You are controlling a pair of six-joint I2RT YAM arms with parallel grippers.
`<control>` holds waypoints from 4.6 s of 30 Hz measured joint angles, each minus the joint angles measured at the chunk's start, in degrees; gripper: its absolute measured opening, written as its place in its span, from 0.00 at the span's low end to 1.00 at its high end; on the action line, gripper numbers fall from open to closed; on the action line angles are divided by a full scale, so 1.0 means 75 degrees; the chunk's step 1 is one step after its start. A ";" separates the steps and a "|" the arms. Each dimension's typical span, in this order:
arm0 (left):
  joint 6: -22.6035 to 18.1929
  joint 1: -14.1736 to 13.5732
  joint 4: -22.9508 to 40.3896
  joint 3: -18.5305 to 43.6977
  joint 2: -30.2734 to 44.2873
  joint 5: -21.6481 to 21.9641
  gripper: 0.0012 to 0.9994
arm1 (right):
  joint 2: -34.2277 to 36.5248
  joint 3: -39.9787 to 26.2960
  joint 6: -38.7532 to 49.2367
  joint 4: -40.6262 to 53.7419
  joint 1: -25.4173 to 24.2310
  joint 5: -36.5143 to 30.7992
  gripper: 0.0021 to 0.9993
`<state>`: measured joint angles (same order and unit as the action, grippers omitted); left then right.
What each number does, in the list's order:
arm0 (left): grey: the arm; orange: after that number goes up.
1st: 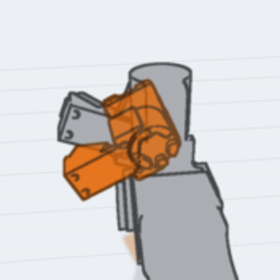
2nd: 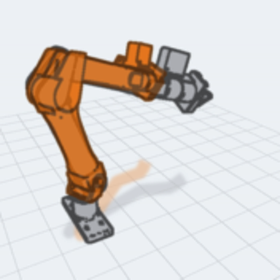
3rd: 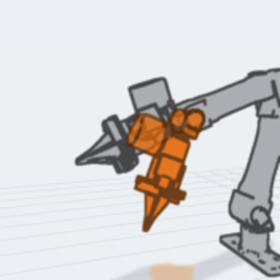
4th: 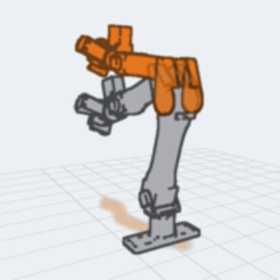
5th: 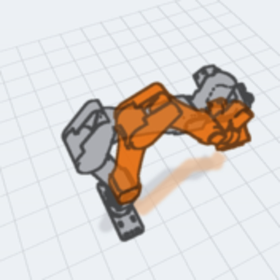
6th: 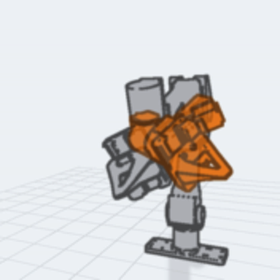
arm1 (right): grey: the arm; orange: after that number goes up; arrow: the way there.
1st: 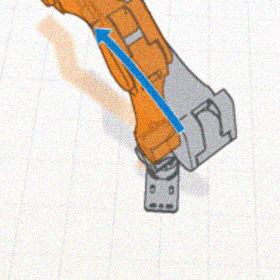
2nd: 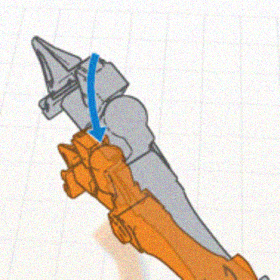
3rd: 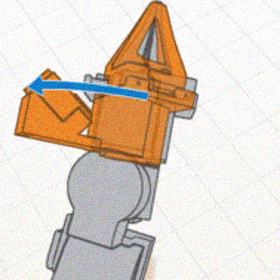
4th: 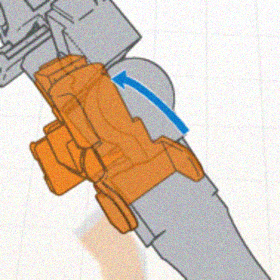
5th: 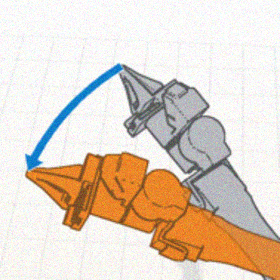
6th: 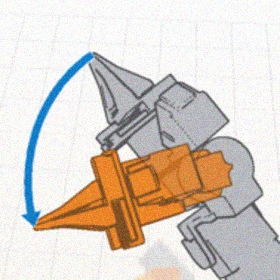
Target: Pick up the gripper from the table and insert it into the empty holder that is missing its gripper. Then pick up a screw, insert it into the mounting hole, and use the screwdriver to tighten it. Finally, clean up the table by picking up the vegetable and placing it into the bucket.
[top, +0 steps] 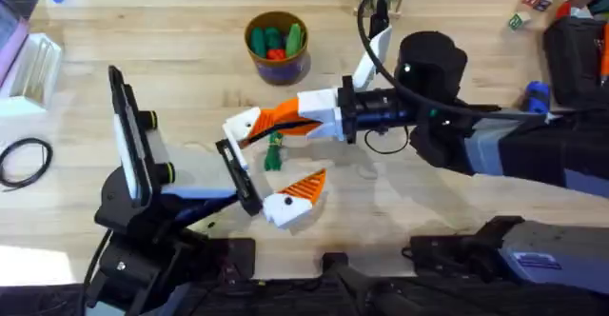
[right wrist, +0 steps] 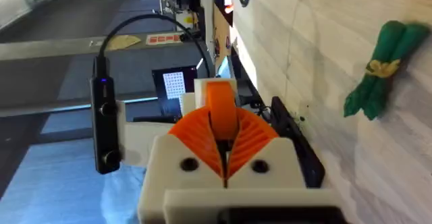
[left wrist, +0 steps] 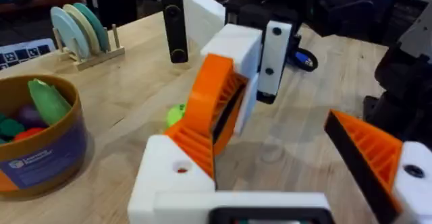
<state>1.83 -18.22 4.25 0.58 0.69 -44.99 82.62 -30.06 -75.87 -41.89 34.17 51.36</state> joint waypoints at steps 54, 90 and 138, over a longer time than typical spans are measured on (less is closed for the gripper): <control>-0.0184 -0.0181 0.0047 0.0000 -0.0001 -0.0919 0.99 | -0.1765 -0.1405 0.6016 0.8105 -0.1845 -0.1337 0.86; -0.0184 -0.0181 0.0047 0.0000 0.0000 -0.0922 0.99 | 0.0291 -0.2617 0.8418 0.9162 0.0060 -0.7534 0.37; -0.0184 -0.0181 0.0047 0.0000 0.0000 -0.0922 0.99 | 0.0263 -0.7645 1.0003 1.3315 0.1319 -0.7537 0.01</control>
<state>0.45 -19.57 4.60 0.58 0.69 -51.90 84.59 -87.40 -0.85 57.97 44.07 -5.17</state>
